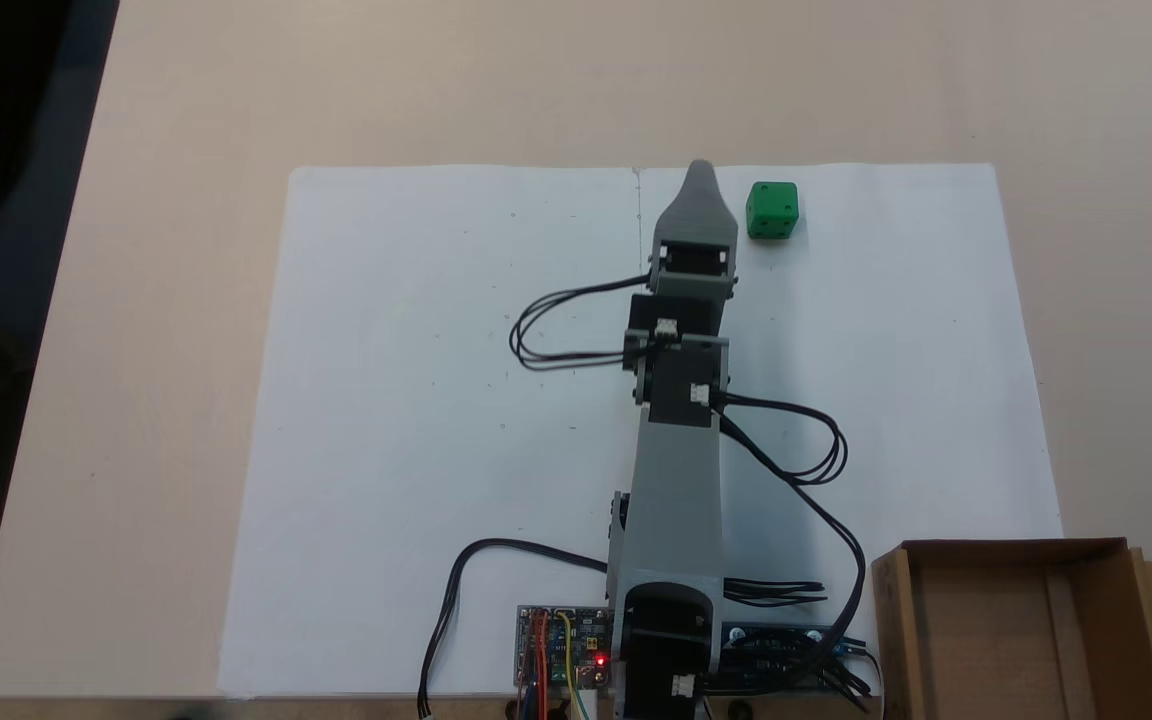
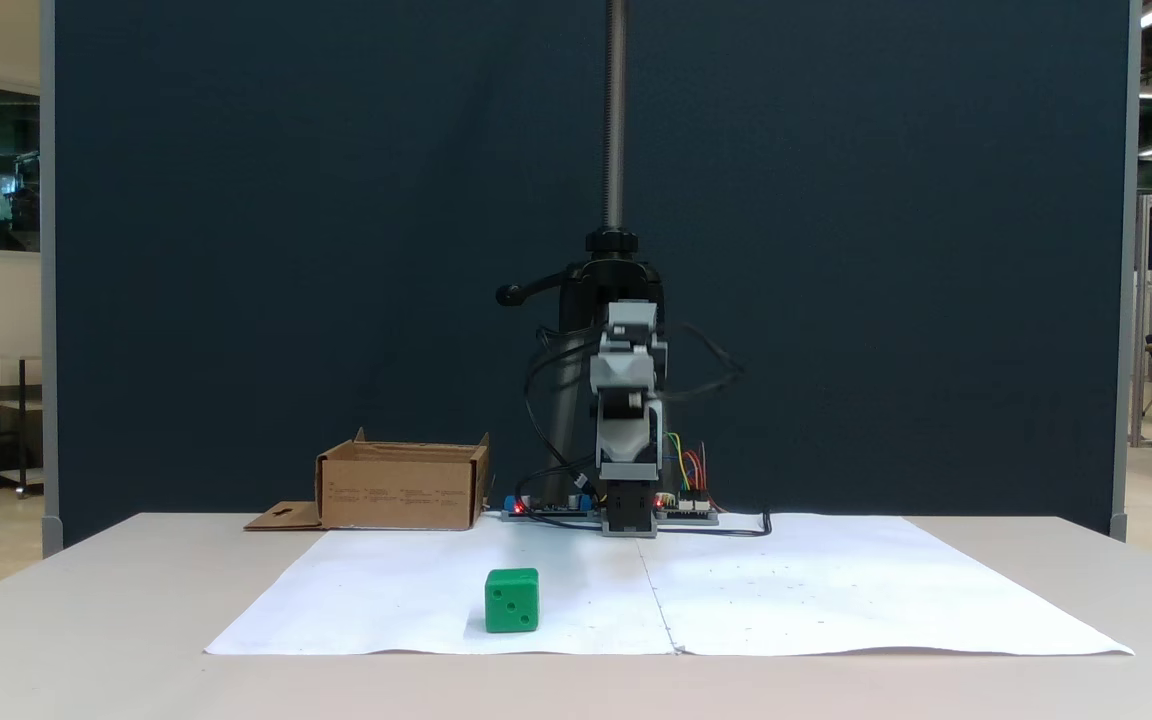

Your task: Grasp a green dice and put it in the bin.

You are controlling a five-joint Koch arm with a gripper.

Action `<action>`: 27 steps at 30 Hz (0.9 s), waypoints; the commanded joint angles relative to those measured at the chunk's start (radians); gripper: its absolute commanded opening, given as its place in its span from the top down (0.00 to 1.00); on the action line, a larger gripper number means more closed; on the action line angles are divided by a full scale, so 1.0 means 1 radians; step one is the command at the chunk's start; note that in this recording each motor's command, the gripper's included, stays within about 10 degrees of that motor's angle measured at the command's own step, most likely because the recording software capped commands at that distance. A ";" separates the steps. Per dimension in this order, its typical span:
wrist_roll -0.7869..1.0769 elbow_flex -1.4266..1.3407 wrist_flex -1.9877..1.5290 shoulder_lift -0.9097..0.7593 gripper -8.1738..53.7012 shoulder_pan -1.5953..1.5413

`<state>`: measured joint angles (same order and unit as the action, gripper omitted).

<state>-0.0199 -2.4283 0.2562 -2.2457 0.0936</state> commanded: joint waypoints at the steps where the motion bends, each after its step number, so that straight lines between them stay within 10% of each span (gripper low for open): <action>1: -0.014 0.098 -0.161 -0.071 0.23 0.021; 27: -0.028 1.304 -1.325 0.920 0.23 0.137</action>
<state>-0.0215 -1.1888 -1.0017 -1.3330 0.2025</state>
